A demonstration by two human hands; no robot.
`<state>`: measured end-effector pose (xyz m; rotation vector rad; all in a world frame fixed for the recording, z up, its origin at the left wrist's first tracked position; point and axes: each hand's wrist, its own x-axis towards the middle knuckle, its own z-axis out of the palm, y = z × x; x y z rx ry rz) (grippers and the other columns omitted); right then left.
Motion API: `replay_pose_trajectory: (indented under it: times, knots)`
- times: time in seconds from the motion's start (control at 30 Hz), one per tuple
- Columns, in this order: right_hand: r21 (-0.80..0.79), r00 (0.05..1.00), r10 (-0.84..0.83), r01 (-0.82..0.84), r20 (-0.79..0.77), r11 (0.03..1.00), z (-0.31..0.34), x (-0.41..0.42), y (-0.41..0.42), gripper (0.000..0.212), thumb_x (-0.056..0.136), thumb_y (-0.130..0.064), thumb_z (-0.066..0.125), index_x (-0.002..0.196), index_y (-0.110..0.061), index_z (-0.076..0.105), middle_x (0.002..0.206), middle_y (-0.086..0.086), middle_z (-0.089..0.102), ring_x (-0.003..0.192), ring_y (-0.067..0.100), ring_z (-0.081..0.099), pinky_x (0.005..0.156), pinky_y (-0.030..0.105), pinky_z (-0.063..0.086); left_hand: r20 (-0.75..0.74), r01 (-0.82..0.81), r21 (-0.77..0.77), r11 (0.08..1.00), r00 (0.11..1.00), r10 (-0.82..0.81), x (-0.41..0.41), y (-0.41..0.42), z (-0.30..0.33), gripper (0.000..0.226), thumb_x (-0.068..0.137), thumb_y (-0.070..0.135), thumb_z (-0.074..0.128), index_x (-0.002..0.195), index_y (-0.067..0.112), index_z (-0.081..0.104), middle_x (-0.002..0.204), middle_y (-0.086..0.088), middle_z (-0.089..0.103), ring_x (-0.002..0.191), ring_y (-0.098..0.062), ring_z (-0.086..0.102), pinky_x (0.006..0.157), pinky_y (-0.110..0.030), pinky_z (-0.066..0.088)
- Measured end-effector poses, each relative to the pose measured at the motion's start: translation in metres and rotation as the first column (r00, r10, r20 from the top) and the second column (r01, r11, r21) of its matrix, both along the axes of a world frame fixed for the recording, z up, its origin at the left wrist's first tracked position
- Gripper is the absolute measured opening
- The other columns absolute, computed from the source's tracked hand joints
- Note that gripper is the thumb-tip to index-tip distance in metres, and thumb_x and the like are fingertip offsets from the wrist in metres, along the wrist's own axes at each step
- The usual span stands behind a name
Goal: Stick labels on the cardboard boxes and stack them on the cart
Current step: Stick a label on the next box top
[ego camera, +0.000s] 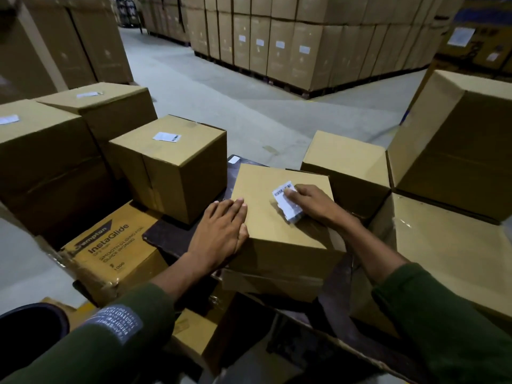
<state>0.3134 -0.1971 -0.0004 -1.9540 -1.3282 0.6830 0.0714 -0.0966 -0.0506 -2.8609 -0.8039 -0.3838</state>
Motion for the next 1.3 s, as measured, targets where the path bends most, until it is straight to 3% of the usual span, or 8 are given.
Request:
replay_pose_trajectory:
  times: [0.13, 0.23, 0.4, 0.57, 0.8, 1.0, 1.23, 1.3]
  knots:
    - [-0.039, 0.998, 0.057, -0.055, 0.029, 0.998, -0.002, 0.01, -0.03, 0.043, 0.099, -0.049, 0.051, 0.094, -0.009, 0.068, 0.083, 0.001, 0.07, 0.072, 0.014, 0.062, 0.066, 0.03, 0.045, 0.022, -0.009, -0.032, 0.999, 1.0, 0.009, 0.0, -0.004, 0.001, 0.057, 0.099, 0.035, 0.025, 0.143, 0.008, 0.049, 0.147, -0.011, 0.049, 0.133, -0.028, 0.047, 0.108, -0.049, 0.039]
    - [-0.03, 0.999, -0.005, 0.007, 0.052, 1.0, 0.004, 0.027, -0.024, 0.041, 0.099, -0.046, 0.051, 0.087, -0.009, 0.066, 0.077, 0.0, 0.065, 0.066, 0.011, 0.056, 0.063, 0.028, 0.041, 0.024, -0.02, -0.049, 0.999, 0.999, 0.022, 0.0, -0.004, 0.001, 0.058, 0.1, 0.036, 0.022, 0.145, 0.009, 0.046, 0.15, -0.009, 0.046, 0.135, -0.027, 0.044, 0.108, -0.05, 0.038]
    - [0.018, 0.999, -0.036, 0.037, -0.023, 0.999, 0.0, 0.011, 0.011, 0.035, 0.1, -0.041, 0.053, 0.089, -0.011, 0.068, 0.085, 0.002, 0.07, 0.078, 0.019, 0.065, 0.073, 0.037, 0.049, 0.019, -0.035, -0.071, 0.997, 0.999, 0.036, 0.0, -0.002, 0.0, 0.061, 0.1, 0.041, 0.016, 0.149, 0.013, 0.041, 0.154, -0.006, 0.04, 0.14, -0.025, 0.038, 0.111, -0.051, 0.033]
    - [0.006, 0.997, 0.071, -0.071, 0.016, 0.997, -0.011, 0.01, -0.016, 0.044, 0.1, -0.046, 0.052, 0.092, -0.005, 0.066, 0.084, 0.009, 0.07, 0.07, 0.012, 0.059, 0.065, 0.031, 0.042, 0.046, -0.032, -0.111, 0.993, 0.998, 0.038, 0.001, -0.005, -0.003, 0.061, 0.1, 0.041, 0.017, 0.149, 0.014, 0.04, 0.156, -0.005, 0.038, 0.142, -0.024, 0.034, 0.112, -0.051, 0.032]
    - [0.048, 0.998, -0.007, 0.004, 0.069, 0.999, -0.005, 0.017, 0.013, 0.038, 0.1, -0.04, 0.052, 0.085, -0.008, 0.066, 0.087, 0.008, 0.07, 0.075, 0.018, 0.059, 0.067, 0.033, 0.041, 0.063, -0.027, -0.136, 0.99, 0.997, 0.036, 0.0, -0.004, -0.002, 0.06, 0.1, 0.041, 0.017, 0.15, 0.014, 0.039, 0.156, -0.004, 0.036, 0.142, -0.022, 0.031, 0.111, -0.05, 0.032]
    - [0.023, 0.992, 0.118, -0.117, -0.039, 0.993, -0.013, 0.012, -0.017, 0.042, 0.099, -0.045, 0.053, 0.092, -0.007, 0.068, 0.083, 0.003, 0.071, 0.071, 0.015, 0.062, 0.068, 0.032, 0.043, 0.085, -0.023, -0.156, 0.987, 0.996, 0.037, 0.0, -0.008, -0.002, 0.06, 0.1, 0.042, 0.018, 0.15, 0.014, 0.039, 0.157, -0.004, 0.036, 0.142, -0.023, 0.029, 0.111, -0.05, 0.033]
    - [0.066, 0.992, -0.032, 0.041, -0.125, 0.997, -0.002, 0.029, -0.015, 0.036, 0.101, -0.034, 0.055, 0.093, -0.001, 0.067, 0.077, 0.001, 0.072, 0.065, 0.006, 0.066, 0.058, 0.016, 0.047, 0.107, -0.009, -0.169, 0.986, 0.994, 0.027, -0.001, -0.008, 0.0, 0.061, 0.1, 0.042, 0.016, 0.148, 0.013, 0.039, 0.155, -0.008, 0.035, 0.141, -0.025, 0.029, 0.111, -0.051, 0.034]
    - [0.065, 0.991, -0.054, 0.063, -0.123, 0.996, 0.001, 0.017, 0.008, 0.039, 0.099, -0.038, 0.056, 0.099, -0.001, 0.068, 0.087, 0.007, 0.075, 0.075, 0.019, 0.071, 0.067, 0.027, 0.056, 0.1, -0.01, -0.171, 0.985, 0.995, 0.028, -0.001, -0.007, 0.002, 0.061, 0.1, 0.043, 0.016, 0.147, 0.013, 0.039, 0.153, -0.009, 0.035, 0.139, -0.026, 0.031, 0.109, -0.052, 0.035]
